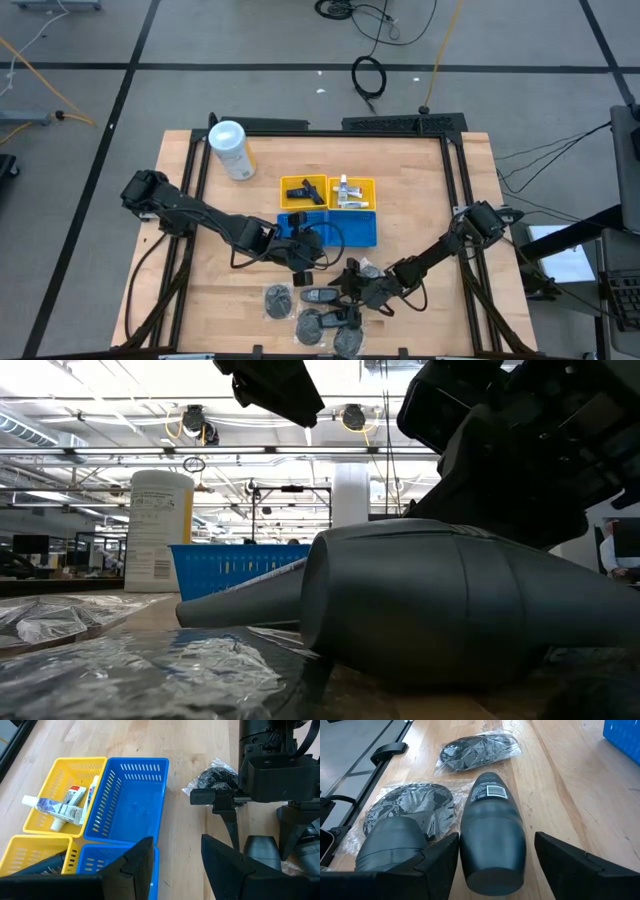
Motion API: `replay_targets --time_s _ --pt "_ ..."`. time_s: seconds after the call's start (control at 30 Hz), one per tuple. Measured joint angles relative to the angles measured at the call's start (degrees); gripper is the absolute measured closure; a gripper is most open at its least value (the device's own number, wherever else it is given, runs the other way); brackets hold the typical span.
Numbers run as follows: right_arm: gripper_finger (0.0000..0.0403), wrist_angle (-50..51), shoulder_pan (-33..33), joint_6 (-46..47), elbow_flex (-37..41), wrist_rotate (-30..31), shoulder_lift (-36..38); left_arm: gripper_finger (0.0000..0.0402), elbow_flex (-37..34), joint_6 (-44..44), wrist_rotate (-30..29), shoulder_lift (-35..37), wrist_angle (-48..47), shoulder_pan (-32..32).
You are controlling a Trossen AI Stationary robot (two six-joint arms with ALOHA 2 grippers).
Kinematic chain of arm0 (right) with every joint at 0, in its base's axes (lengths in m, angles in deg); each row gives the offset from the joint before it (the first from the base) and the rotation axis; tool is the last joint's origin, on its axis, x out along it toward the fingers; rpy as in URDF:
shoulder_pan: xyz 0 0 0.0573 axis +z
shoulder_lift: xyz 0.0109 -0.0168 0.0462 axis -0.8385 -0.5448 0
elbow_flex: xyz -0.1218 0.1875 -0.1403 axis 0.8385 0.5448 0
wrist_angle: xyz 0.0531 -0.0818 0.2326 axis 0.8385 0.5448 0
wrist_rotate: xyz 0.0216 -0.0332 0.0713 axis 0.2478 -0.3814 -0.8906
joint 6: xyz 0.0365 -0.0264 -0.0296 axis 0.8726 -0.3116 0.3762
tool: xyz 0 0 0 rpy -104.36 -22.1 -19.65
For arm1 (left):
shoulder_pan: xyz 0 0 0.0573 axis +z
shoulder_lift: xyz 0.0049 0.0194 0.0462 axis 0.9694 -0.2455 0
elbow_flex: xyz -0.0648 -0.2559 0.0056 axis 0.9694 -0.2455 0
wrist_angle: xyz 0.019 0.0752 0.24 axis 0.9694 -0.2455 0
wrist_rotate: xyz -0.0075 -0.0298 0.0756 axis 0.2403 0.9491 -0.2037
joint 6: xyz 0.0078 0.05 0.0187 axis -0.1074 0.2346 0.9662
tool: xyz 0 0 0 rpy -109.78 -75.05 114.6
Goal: Pick & Place Travel size toiletries
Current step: Put the top deodorant into the left blue bin
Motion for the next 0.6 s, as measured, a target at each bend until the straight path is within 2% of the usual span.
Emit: replay_targets --time_s 0.27,0.4,0.5,0.6 --pt "0.0151 -0.9 -0.2 -1.0 -0.8 0.0 -0.4 0.0241 0.0 0.0 0.0 0.0 0.0 0.0" --pt "0.0151 -0.6 -0.9 -3.3 -3.6 -1.8 -3.3 0.0241 0.0 0.0 0.0 0.0 0.0 0.0" --pt "0.0152 -1.7 -1.6 -1.7 -6.4 -4.5 -7.0 0.0241 0.0 0.0 0.0 0.0 0.0 0.0" --pt "0.0154 -1.1 -2.1 -1.8 -8.1 -4.4 -8.5 0.0241 0.0 0.0 0.0 0.0 0.0 0.0"
